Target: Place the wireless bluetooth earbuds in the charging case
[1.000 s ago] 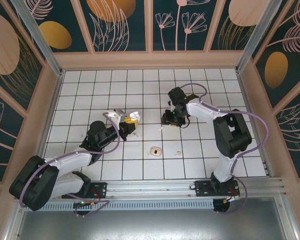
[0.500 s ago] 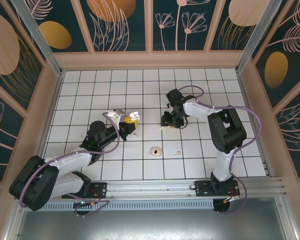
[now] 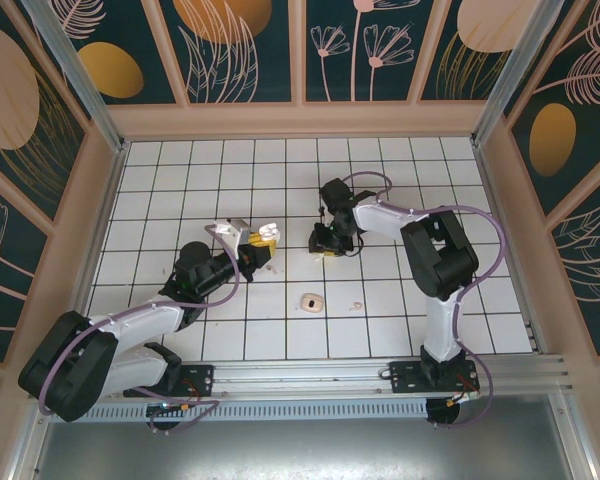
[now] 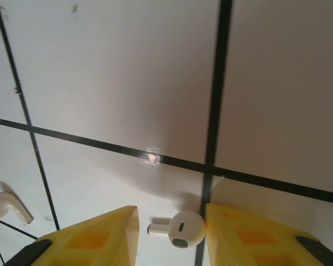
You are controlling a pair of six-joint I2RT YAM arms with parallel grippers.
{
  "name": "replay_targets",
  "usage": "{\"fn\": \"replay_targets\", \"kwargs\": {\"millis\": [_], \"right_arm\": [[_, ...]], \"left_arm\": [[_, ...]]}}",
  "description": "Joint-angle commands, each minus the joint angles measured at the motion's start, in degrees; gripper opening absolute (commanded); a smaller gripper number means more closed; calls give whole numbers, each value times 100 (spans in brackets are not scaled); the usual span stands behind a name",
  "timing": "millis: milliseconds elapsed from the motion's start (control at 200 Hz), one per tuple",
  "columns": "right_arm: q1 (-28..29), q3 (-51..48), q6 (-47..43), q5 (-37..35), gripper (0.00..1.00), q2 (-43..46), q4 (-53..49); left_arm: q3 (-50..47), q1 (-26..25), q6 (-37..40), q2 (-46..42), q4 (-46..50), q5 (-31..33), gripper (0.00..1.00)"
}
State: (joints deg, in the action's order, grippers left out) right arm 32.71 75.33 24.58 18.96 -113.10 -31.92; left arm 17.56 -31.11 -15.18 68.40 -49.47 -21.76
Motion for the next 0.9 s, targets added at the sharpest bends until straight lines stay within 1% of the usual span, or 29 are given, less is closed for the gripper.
{"fn": "replay_targets", "kwargs": {"millis": [0, 235, 390, 455, 606, 896], "right_arm": [[64, 250, 40, 46, 37, -79, 83], [182, 479, 12, 18, 38, -96, 172], [226, 676, 25, -515, 38, -27, -354], [225, 670, 69, -633, 39, 35, -524], [297, 591, 159, -674, 38, 69, -661], [340, 496, 153, -691, 37, -115, -613]], "left_arm": [[-51, 29, -1, -37, -157, 75, 12], [-62, 33, 18, -64, -156, 104, 12], [-68, 26, 28, -120, -100, 102, 12], [-64, 27, 39, -151, -73, 115, 12], [-77, 29, 57, -169, -53, 119, 12], [-69, 27, 59, -221, -5, 117, 12]]}}
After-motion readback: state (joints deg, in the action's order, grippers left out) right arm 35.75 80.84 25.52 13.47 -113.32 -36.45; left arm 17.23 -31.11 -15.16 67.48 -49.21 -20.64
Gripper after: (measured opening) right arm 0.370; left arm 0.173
